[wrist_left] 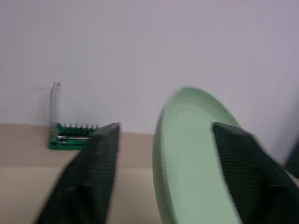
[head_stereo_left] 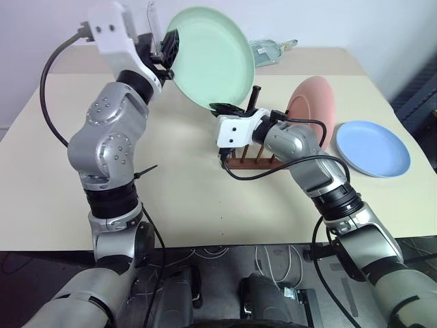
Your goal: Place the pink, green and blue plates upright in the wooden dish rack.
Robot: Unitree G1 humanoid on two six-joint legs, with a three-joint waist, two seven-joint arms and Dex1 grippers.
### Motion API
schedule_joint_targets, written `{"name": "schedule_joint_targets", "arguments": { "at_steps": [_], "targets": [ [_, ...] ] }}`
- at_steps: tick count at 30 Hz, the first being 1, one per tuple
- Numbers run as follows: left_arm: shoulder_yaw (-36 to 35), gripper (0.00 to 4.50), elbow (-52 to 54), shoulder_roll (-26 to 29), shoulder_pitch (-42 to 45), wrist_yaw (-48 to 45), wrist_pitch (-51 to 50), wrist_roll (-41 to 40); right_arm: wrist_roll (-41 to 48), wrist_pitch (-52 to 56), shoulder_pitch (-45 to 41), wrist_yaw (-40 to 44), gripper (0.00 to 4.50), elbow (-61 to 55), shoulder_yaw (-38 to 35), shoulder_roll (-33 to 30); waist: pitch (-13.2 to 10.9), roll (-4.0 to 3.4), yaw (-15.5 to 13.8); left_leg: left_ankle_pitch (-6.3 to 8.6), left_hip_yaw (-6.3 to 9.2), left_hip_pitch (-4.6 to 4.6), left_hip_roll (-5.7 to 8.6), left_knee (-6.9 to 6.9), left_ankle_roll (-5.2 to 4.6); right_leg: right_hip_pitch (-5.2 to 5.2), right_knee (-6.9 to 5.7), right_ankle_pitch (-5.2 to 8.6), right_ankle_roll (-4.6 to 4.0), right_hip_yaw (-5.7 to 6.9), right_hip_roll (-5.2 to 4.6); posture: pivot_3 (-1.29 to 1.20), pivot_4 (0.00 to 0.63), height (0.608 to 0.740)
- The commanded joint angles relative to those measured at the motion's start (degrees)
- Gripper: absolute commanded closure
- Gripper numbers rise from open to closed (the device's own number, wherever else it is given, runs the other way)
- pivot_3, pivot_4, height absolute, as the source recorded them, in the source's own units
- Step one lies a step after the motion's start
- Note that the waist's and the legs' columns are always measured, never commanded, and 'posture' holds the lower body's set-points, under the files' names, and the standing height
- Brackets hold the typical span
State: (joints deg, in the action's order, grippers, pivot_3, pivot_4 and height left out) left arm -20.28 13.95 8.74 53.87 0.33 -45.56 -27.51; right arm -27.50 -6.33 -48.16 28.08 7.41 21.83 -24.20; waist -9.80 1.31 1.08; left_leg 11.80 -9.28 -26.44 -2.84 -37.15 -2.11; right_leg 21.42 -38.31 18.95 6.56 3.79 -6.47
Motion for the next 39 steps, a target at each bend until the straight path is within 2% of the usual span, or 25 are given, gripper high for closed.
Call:
{"name": "schedule_joint_targets", "arguments": {
  "at_steps": [1, 7, 11, 15, 19, 22, 27, 34, 39],
  "targets": [
    [-3.14, 0.07, 1.32, 0.13, 2.41, 1.22, 1.68, -3.56, -0.42, -0.62, -0.90, -0.99, 4.50, -1.28, -1.70, -0.26, 0.00, 0.00, 0.02, 0.00, 0.00, 0.01, 0.00, 0.01, 0.00, 0.00, 0.00, 0.00, 0.00, 0.00, 0.00, 0.00, 0.150, 0.732],
    [-6.46, 0.07, -3.39, 8.94, 0.77, -3.22, 6.38, -3.25, 4.62, 0.92, -0.93, 0.09, 4.50, -2.74, -6.22, -0.45, 0.00, -0.01, 0.13, 0.00, -0.01, 0.04, 0.00, 0.03, 0.01, -0.01, -0.01, 0.00, 0.00, 0.00, 0.01, 0.00, 0.150, 0.732],
    [-3.64, 0.07, -7.01, 18.35, -5.76, -14.29, 10.69, -1.52, 18.19, 7.14, 0.80, 6.04, 4.50, -9.81, -13.35, 0.31, -0.01, -0.02, 0.08, -0.01, -0.02, 0.04, 0.01, 0.05, 0.02, 0.00, 0.00, 0.00, 0.00, 0.00, 0.02, 0.00, 0.150, 0.732],
    [-0.26, 0.07, -7.07, 22.48, -11.63, -22.06, 13.33, -1.30, 27.12, 14.86, 2.55, 9.95, 4.50, -16.18, -17.74, -0.10, -0.01, -0.02, -0.36, 0.00, -0.01, 0.02, 0.01, 0.07, 0.03, -0.02, 0.03, 0.00, 0.00, 0.03, 0.02, 0.00, 0.150, 0.732],
    [7.30, 0.07, -2.36, 26.38, -23.59, -36.80, 15.64, -1.94, 45.93, 32.35, 6.33, 12.58, 4.50, -26.38, -27.42, -1.07, 0.01, -0.03, -0.29, 0.03, 0.00, 0.01, 0.03, 0.10, 0.03, -0.04, 0.08, 0.00, -0.01, 0.03, 0.00, 0.00, 0.150, 0.732],
    [10.68, 0.07, -0.84, 27.78, -27.63, -41.56, 17.01, -1.62, 54.10, 40.67, 8.22, 12.32, 4.50, -30.77, -30.62, -1.88, 0.00, -0.06, -0.20, 0.03, 0.00, 0.01, 0.01, 0.15, 0.03, -0.01, 0.07, 0.00, -0.03, 0.02, 0.00, 0.00, 0.150, 0.732],
    [17.42, 0.07, -0.01, 27.98, -31.33, -48.39, 18.64, -0.48, 65.91, 50.78, 11.22, 6.96, 4.50, -32.52, -37.09, -0.25, 0.06, -0.15, 0.01, 0.05, 0.01, 0.04, -0.04, 0.24, 0.04, 0.03, 0.07, -0.06, -0.12, 0.02, 0.00, 0.00, 0.150, 0.732],
    [20.92, 0.07, -0.85, 27.37, -31.60, -53.87, 19.33, -0.85, 76.56, 55.38, 14.09, 3.89, 4.50, -32.50, -41.56, -0.89, 0.04, -0.20, -0.09, 0.05, 0.01, 0.01, -0.01, 0.25, -0.01, 0.06, 0.09, -0.06, -0.12, 0.02, -0.04, 0.00, 0.150, 0.732],
    [21.63, 0.07, -1.45, 26.64, -31.06, -54.73, 19.73, -0.04, 79.43, 56.75, 15.68, 2.50, 4.50, -31.10, -41.79, -2.20, 0.04, -0.20, -0.05, 0.06, 0.01, 0.01, -0.01, 0.24, -0.04, 0.04, 0.11, -0.06, -0.11, 0.02, -0.04, 0.00, 0.150, 0.732]
  ]
}}
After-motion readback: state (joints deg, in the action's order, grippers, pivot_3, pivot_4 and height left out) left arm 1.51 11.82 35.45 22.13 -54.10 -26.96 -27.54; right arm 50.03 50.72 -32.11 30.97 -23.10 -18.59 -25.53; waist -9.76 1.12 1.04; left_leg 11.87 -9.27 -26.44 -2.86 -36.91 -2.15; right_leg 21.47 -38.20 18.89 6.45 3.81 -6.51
